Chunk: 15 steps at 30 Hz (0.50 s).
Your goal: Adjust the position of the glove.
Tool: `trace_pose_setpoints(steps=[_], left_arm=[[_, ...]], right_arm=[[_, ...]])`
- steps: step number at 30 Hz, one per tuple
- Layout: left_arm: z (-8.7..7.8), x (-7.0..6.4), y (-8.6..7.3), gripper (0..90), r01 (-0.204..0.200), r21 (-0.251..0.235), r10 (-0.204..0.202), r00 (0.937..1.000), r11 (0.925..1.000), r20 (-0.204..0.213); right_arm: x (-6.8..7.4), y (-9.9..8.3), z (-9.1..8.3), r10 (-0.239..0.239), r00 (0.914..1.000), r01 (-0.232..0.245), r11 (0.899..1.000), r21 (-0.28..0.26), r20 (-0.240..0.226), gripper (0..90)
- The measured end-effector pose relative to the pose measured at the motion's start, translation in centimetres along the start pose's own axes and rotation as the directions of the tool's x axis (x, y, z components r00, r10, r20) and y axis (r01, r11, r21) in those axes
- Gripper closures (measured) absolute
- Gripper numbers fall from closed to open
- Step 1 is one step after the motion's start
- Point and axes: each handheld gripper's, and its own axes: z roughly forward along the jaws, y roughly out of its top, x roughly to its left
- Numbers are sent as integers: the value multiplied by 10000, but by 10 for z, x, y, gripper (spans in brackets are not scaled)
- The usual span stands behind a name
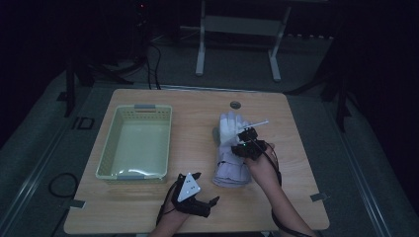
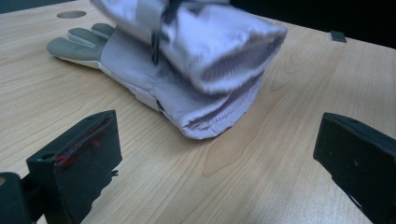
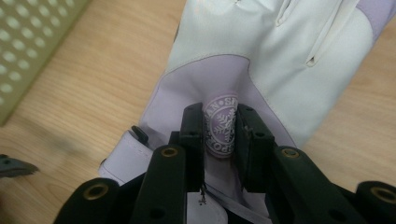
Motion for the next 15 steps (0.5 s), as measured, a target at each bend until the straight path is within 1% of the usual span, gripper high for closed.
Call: trace_pose_setpoints(steps=[2,3,5,10,11,15], left_arm=[[0,0,0,9,-3,9,3,10000,10000,-7],[0,0,0,9,-3,9,3,10000,10000,-7],[0,0,0,9,-19,11,19,10000,10000,-21],[0,0,0,9,22,-8,-22,10000,10000,3],[0,0,0,9,16,-12,-16,10000,10000,4],[0,0,0,9,15,7,-15,10000,10000,16]], right_arm=[[0,0,8,90,10000,-90,9999,145,-16,745],[0,0,8,90,10000,-90,9999,145,-16,745],[2,-1,16,-33,10000,31,9996,287,88,743],[5,-1,24,-50,10000,47,9991,430,58,732],[5,-2,29,-102,9999,97,9988,490,109,714],[4,-2,37,-290,9996,287,9974,655,29,661]])
